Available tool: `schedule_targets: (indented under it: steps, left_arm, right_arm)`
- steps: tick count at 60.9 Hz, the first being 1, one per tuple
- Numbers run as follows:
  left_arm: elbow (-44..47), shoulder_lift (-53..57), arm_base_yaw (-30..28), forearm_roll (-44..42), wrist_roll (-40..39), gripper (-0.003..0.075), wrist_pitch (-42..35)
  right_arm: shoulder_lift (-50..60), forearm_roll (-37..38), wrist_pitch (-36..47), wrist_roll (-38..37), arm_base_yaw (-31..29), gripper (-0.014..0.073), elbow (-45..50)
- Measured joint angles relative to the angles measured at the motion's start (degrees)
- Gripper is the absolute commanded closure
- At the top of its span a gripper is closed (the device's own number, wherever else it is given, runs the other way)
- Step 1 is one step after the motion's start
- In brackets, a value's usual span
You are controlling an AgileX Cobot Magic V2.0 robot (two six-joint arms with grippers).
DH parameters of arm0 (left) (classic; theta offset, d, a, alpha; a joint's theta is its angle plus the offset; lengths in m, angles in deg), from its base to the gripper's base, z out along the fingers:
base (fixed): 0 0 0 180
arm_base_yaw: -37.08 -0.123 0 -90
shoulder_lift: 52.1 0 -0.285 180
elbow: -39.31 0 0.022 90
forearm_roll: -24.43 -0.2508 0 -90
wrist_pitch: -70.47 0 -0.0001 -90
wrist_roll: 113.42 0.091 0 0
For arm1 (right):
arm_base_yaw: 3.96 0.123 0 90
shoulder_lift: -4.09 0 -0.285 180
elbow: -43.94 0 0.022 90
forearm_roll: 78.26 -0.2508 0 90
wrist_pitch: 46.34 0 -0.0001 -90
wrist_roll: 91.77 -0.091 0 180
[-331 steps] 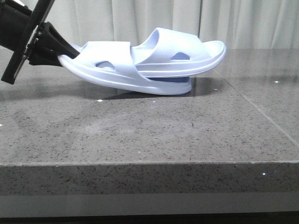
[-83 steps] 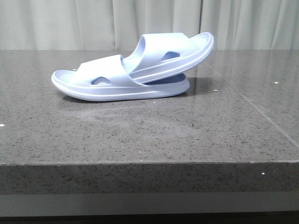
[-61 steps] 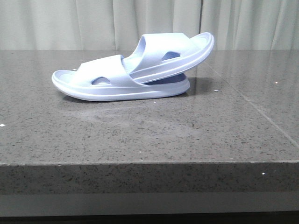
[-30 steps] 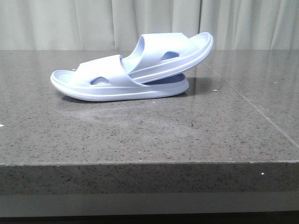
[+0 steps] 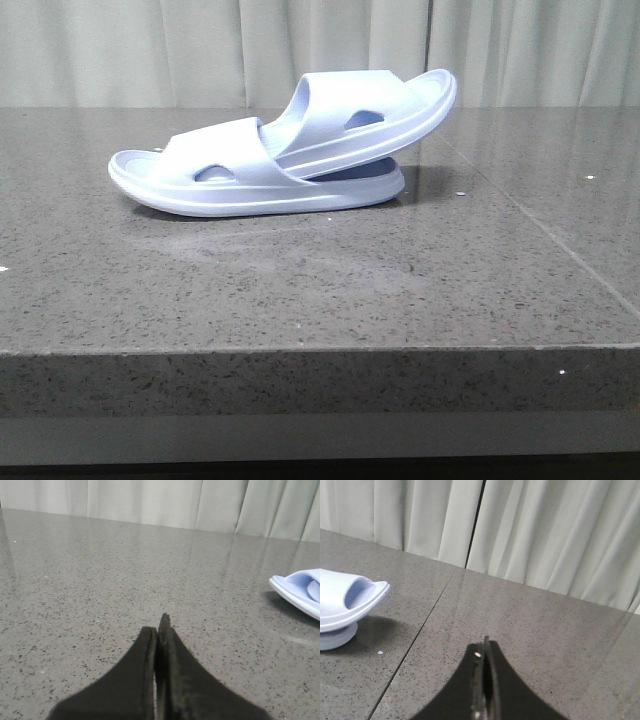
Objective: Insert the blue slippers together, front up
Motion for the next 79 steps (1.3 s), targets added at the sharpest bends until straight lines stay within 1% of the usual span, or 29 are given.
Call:
schedule_targets:
  steps: [30, 36, 47, 52, 59, 69, 74, 79]
  left_arm:
    - [0.00, 0.00, 0.00, 0.00, 0.02, 0.0739, 0.00]
    - [0.00, 0.00, 0.00, 0.00, 0.02, 0.0739, 0.00]
    - [0.00, 0.00, 0.00, 0.00, 0.02, 0.0739, 0.00]
    - [0.00, 0.00, 0.00, 0.00, 0.12, 0.0739, 0.00]
    - [0.00, 0.00, 0.00, 0.00, 0.12, 0.0739, 0.00]
    - [0.00, 0.00, -0.10, 0.00, 0.12, 0.0739, 0.00]
    - [0.00, 0.00, -0.21, 0.00, 0.12, 0.0739, 0.00]
    - [0.00, 0.00, -0.32, 0.00, 0.12, 0.0739, -0.05]
  right_arm:
    - [0.00, 0.00, 0.64, -0.15, 0.29, 0.0653, 0.64]
    - [0.00, 1.34, 2.21, -4.67, 2.20, 0.0653, 2.39]
    - [1.14, 11.51, 9.31, -23.05, 5.68, 0.0653, 10.17]
    - [3.10, 13.89, 10.99, -27.79, 6.25, 0.0653, 14.10]
    - [7.41, 14.76, 11.36, -29.83, 6.70, 0.0653, 19.17]
    - [15.77, 15.01, 11.01, -30.20, 6.70, 0.0653, 26.53]
    - [18.95, 15.01, 9.61, -30.30, 6.70, 0.0653, 27.95]
    - [19.56, 15.01, 7.98, -30.42, 6.70, 0.0653, 28.06]
